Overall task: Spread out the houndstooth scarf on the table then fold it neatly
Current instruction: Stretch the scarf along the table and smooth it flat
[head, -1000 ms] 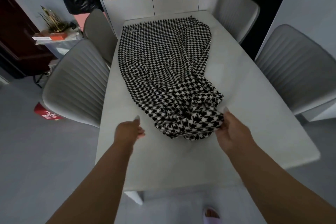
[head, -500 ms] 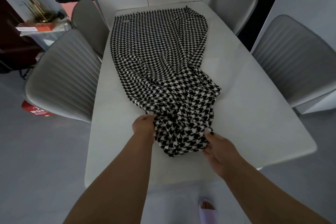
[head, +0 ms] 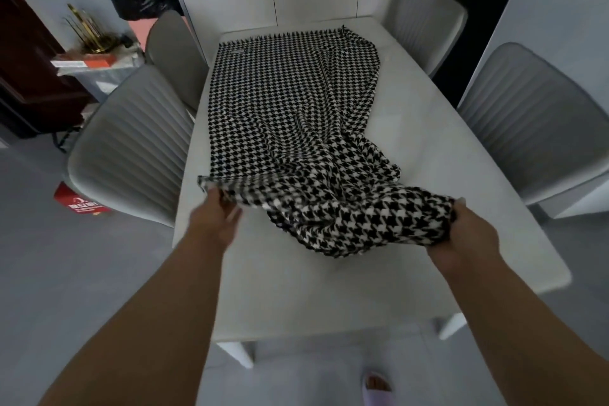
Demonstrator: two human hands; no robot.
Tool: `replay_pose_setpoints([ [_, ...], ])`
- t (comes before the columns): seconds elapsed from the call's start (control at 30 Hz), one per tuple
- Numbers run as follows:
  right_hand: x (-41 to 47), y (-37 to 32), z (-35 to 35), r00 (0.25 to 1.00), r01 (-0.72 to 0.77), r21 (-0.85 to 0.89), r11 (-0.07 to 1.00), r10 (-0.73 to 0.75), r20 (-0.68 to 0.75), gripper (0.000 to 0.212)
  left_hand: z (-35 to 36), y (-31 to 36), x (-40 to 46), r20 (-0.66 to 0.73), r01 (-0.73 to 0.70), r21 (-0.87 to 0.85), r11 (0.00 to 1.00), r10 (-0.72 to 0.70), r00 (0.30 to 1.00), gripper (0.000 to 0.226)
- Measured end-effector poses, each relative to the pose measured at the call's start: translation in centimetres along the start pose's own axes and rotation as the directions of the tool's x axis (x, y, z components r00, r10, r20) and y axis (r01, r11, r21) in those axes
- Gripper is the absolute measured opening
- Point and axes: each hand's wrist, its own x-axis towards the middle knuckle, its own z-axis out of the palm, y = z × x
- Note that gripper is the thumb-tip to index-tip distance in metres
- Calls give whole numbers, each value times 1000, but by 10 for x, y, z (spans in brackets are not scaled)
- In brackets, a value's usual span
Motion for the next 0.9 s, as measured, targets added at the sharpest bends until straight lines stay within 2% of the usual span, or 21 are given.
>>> replay_pose_setpoints([
  [0.1,-6,16,0,995,-77,30,997,75,64,50,5,-52,-19,158,227,-24,974,-221,963,34],
  [0.2,-16,33,-3,965,-122,-39,992,127,231,62,16,-83,-38,190,311,43,949,-314,930,38],
  [0.27,-26,52,-12,963,-74,-239,968,132,235,66,24,-92,-43,155,310,77,948,-318,935,25],
  [0.33,-34,71,-24,971,45,-487,872,75,225,73,28,-94,-44,87,252,106,962,-262,961,13],
  [0.4,-37,78,-31,966,117,-599,792,48,253,77,27,-87,-45,23,175,130,976,-180,983,5],
  [0.47,-35,69,-27,957,139,-562,815,36,288,75,23,-71,-46,-9,105,175,979,-105,994,8],
  [0.53,-38,47,-13,951,106,-489,866,56,305,54,19,-50,-47,-26,50,209,977,-46,999,9],
  [0.6,-41,17,-1,927,-3,-455,891,173,333,33,19,-27,-49,-42,1,210,978,8,999,14],
  [0.67,-53,-17,9,874,-110,-447,888,300,383,29,20,-2,-51,-40,-76,180,981,84,996,15],
  [0.7,-58,-32,12,865,-107,-413,905,289,410,22,20,10,-51,-29,-116,132,984,121,992,14],
  [0.73,-60,-46,15,881,-61,-349,935,215,422,15,19,21,-50,-8,-150,61,987,151,989,13],
  [0.8,-55,-64,17,920,51,-213,976,37,390,18,16,33,-51,66,-182,-70,981,187,980,21],
  [0.83,-50,-68,16,923,56,-129,990,-2,384,29,14,30,-50,97,-169,-83,982,177,979,27],
  [0.87,-44,-65,16,933,40,-81,996,-8,359,44,13,22,-48,114,-146,-35,989,149,982,33],
  [0.9,-37,-58,12,946,6,-69,998,17,325,55,12,9,-49,121,-119,90,989,108,987,38],
])
